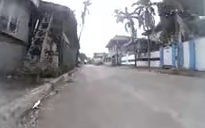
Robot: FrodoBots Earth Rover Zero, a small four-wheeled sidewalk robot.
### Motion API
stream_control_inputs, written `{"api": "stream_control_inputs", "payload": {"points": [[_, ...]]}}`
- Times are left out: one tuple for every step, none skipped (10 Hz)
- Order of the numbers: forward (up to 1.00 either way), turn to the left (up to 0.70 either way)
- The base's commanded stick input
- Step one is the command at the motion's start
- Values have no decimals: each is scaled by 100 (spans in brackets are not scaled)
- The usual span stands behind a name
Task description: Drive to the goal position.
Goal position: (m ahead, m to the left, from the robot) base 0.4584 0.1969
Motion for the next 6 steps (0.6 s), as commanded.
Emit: {"api": "stream_control_inputs", "payload": {"points": [[100,0],[100,0],[100,0],[100,0],[100,0],[100,0]]}}
